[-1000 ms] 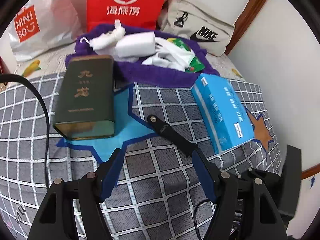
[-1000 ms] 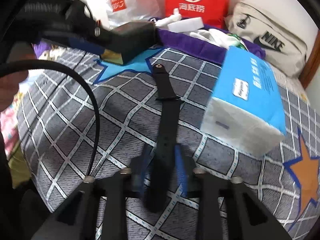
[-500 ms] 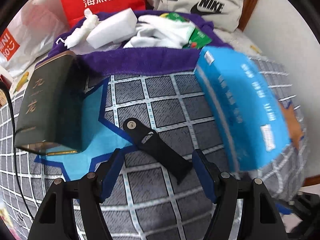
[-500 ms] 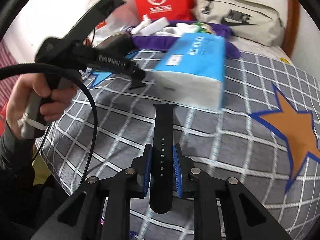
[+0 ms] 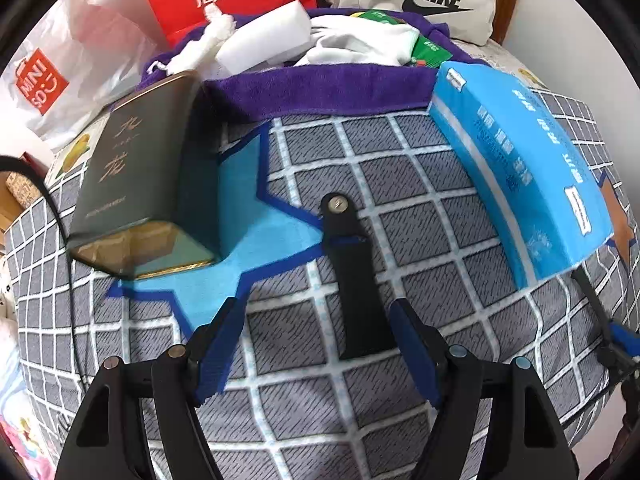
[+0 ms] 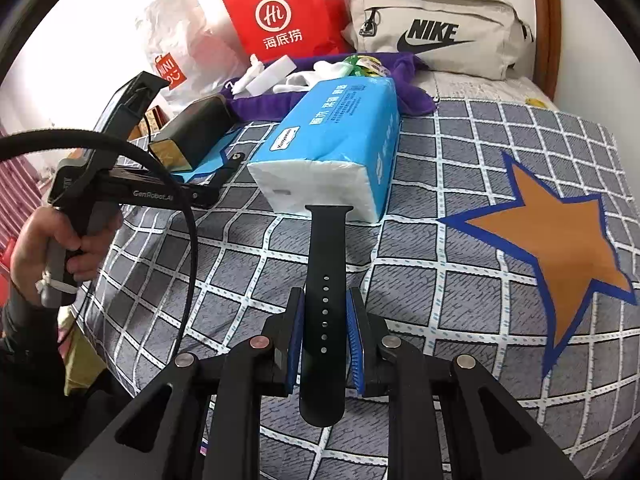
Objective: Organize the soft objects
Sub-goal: 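Grasp the strap's other end with the left gripper while the right gripper holds it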
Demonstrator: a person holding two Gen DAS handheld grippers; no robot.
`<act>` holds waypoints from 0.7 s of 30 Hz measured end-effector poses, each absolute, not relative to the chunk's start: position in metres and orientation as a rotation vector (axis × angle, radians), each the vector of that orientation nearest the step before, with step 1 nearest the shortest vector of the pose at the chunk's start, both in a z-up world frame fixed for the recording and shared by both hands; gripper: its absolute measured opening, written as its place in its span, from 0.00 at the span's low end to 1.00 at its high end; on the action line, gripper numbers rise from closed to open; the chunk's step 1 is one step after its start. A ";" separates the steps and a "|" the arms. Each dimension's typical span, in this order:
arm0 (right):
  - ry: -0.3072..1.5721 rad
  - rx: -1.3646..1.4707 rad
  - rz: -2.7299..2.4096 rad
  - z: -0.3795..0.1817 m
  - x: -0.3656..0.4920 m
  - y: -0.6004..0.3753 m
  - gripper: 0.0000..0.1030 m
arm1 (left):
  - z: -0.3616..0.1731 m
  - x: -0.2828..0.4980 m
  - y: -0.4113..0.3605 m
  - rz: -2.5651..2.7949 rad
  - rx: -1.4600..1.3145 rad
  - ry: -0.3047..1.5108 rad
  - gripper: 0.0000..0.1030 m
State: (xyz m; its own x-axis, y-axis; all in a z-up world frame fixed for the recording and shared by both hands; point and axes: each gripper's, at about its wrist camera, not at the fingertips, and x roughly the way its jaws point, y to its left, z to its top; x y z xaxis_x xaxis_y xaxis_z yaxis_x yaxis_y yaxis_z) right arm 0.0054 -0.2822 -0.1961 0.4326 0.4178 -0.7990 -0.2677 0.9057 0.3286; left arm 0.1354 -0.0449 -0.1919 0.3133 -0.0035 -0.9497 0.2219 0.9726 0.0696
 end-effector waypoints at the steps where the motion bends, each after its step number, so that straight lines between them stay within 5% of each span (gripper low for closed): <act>1: 1.042 0.162 0.431 -0.197 0.006 -0.282 0.20 | -0.192 0.136 -0.046 -0.152 0.199 1.242 0.66; 2: 1.042 0.161 0.432 -0.197 0.005 -0.282 0.20 | -0.193 0.138 -0.048 -0.163 0.195 1.237 0.62; 4: 1.042 0.160 0.432 -0.197 0.004 -0.282 0.20 | -0.195 0.143 -0.054 -0.195 0.172 1.228 0.29; 6: 1.041 0.174 0.431 -0.196 0.005 -0.283 0.20 | -0.193 0.144 -0.057 -0.219 0.167 1.202 0.19; 21: 1.090 0.161 0.420 -0.214 0.022 -0.267 0.20 | -0.193 0.127 -0.059 -0.278 0.187 1.180 0.21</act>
